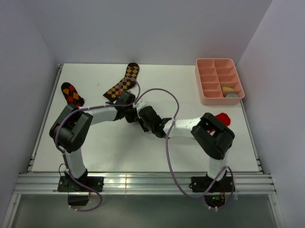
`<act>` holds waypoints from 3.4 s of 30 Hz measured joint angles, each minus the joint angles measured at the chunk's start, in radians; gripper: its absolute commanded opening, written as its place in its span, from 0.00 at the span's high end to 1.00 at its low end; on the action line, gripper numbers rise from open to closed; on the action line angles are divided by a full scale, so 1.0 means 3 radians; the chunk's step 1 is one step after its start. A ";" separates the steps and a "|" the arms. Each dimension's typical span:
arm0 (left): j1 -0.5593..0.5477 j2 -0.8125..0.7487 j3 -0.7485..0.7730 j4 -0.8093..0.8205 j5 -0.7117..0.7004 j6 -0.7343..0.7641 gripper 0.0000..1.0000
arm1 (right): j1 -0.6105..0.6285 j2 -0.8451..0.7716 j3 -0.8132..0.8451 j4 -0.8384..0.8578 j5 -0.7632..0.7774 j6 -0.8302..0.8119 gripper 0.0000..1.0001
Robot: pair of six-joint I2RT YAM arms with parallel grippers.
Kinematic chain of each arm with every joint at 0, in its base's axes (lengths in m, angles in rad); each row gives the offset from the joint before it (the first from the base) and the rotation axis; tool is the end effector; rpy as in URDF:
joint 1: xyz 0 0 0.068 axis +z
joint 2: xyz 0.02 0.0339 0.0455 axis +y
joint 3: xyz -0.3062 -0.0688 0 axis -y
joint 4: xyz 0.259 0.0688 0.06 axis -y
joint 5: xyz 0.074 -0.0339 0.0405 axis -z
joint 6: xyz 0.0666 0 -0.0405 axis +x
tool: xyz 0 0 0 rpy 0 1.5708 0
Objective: Roll the socks
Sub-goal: Roll the sock at the center of the board.
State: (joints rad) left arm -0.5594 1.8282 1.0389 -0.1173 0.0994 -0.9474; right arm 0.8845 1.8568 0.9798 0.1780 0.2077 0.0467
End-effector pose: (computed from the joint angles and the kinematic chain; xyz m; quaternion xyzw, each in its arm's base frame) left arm 0.3435 -0.2229 0.1576 -0.1661 0.9296 -0.2570 0.2054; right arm 0.2797 0.3198 0.1570 -0.3267 0.8415 0.1046 0.4174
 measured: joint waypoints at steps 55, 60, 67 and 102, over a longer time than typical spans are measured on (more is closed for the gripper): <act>0.0151 -0.0853 -0.0670 0.0399 0.0205 -0.0278 0.31 | -0.1272 -0.0033 -0.0013 -0.0477 -0.2182 0.1040 1.00; 0.0005 -0.0448 -0.0661 0.0722 0.0284 -0.0539 0.33 | -0.1272 -0.0008 -0.0014 -0.0426 -0.2258 0.1091 1.00; -0.0080 -0.0078 -0.0530 0.1074 0.0282 -0.0837 0.35 | -0.1274 -0.0004 -0.0019 -0.0412 -0.2281 0.1094 1.00; -0.0172 0.0205 -0.0308 0.1127 -0.0144 -0.1027 1.00 | -0.0814 -0.0306 -0.0094 -0.0698 -0.1261 0.0579 0.44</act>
State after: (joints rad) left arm -0.6109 1.8896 0.9466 0.2207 0.0563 -1.2556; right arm 0.6403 1.7649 0.9516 -0.0315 -0.1707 0.2203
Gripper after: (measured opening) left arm 0.043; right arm 0.541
